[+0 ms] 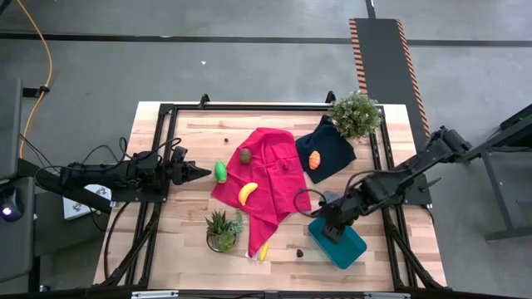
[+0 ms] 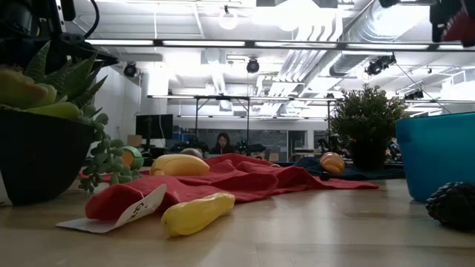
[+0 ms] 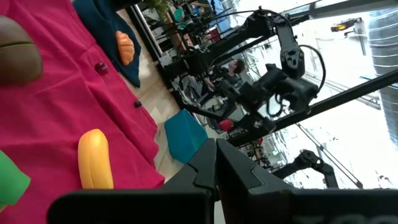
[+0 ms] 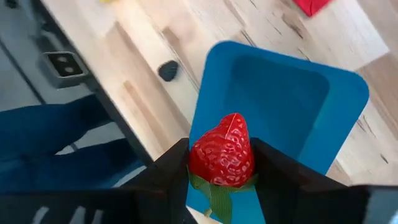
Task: Pick and placing Produce into tupperware
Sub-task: Put the strawberry into the blue bin
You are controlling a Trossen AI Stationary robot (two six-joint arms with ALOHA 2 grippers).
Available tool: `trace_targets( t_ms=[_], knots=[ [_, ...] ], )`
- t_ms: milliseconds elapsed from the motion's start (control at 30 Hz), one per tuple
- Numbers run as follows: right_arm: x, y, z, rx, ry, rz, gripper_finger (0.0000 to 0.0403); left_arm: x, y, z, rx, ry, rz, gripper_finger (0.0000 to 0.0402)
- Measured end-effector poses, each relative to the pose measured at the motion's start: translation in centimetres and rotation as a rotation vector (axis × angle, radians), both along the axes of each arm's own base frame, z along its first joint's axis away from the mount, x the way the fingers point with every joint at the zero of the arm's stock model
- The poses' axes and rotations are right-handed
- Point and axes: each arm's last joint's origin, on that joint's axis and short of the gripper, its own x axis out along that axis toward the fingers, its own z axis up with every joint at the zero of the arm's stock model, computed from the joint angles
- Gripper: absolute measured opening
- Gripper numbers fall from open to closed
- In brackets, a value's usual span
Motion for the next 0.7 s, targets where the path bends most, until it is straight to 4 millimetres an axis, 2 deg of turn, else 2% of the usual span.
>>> trace_targets(
  t_ms=[467, 700],
  knots=[
    [2.4, 1.1, -4.1, -0.068, 0.127, -0.217, 0.0134, 0.0, 0.0, 0.0, 0.000, 0.000, 0.000, 0.0001],
    [2.9, 1.5, -5.4, -0.072, 0.176, -0.272, 0.0134, 0.0, 0.0, 0.0, 0.000, 0.000, 0.000, 0.0001]
  ],
)
